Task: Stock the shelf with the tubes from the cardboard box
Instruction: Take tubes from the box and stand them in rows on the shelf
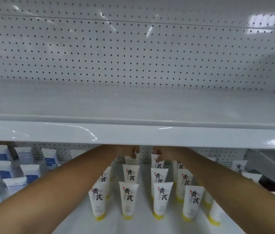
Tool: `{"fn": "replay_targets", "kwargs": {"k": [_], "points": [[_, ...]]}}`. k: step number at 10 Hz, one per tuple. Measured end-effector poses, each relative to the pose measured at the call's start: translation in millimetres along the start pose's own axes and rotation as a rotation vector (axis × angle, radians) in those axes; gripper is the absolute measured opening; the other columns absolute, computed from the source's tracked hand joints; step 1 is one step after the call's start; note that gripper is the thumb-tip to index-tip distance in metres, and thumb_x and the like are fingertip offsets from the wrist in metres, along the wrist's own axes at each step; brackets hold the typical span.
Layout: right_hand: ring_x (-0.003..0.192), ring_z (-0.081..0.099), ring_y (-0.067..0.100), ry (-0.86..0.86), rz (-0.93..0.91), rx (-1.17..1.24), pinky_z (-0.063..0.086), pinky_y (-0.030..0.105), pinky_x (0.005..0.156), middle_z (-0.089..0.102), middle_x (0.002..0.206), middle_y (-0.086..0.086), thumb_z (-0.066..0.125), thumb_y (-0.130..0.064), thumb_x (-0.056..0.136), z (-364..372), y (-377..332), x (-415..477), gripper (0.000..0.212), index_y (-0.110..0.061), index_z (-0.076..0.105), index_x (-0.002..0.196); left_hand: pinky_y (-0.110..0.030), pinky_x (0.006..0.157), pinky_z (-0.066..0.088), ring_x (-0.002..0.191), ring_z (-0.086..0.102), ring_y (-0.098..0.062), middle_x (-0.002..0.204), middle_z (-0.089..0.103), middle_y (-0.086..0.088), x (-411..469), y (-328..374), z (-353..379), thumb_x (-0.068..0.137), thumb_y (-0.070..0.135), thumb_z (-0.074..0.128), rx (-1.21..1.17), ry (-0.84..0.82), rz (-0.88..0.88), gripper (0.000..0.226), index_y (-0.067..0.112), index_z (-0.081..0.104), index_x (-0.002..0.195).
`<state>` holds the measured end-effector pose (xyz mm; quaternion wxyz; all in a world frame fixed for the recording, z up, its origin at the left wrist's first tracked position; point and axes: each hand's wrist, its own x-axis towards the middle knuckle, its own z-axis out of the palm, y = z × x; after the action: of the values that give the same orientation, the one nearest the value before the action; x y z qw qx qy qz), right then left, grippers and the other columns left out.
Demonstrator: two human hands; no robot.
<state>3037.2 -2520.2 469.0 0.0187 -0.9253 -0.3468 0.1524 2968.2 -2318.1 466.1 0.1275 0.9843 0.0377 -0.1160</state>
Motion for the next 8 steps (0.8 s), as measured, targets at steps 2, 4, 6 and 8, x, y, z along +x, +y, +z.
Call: {"fn": "replay_targets", "kwargs": {"k": [2,4,6,8], "points": [[0.100,0.053,0.019,0.007,-0.012,-0.025,0.042,0.029,0.087,0.056,0.111,0.001,0.063,-0.019,0.093,-0.2,-3.0,-0.9,0.038,-0.011,0.054,0.129,-0.034,0.107,0.039,0.128,0.051,-0.026,0.133,0.056,-0.007,5.4,5.0,9.2,0.100,0.029,0.055,-0.044,0.026,0.007,0.038,0.011,0.053,0.133],[0.080,0.047,0.011,0.020,-0.015,-0.014,0.037,0.027,0.078,0.051,0.093,-0.006,0.064,-0.017,0.092,1.7,-2.2,3.5,0.025,-0.013,0.057,0.116,-0.026,0.063,0.044,0.068,0.049,-0.017,0.084,0.053,-0.004,-0.9,15.7,7.2,0.102,0.032,0.047,-0.096,0.026,-0.041,0.026,0.006,0.053,0.104],[0.074,0.046,0.009,0.046,-0.038,-0.074,0.038,0.024,0.071,0.048,0.083,-0.009,0.066,-0.019,0.091,-0.2,-2.2,0.8,0.012,-0.020,0.054,0.089,-0.044,0.101,0.045,0.106,0.060,-0.024,0.114,0.065,-0.006,-5.6,11.6,7.6,0.097,0.040,0.054,-0.068,0.138,0.028,0.035,0.012,0.061,0.116],[0.095,0.051,0.019,0.045,-0.060,-0.044,0.043,0.029,0.085,0.058,0.110,0.003,0.067,-0.022,0.091,-1.9,-2.7,-2.8,0.039,-0.011,0.055,0.126,-0.044,0.095,0.050,0.099,0.061,-0.030,0.107,0.066,-0.012,-2.7,9.9,5.4,0.092,0.022,0.062,-0.023,0.018,0.027,0.014,0.025,0.057,0.080]]}}
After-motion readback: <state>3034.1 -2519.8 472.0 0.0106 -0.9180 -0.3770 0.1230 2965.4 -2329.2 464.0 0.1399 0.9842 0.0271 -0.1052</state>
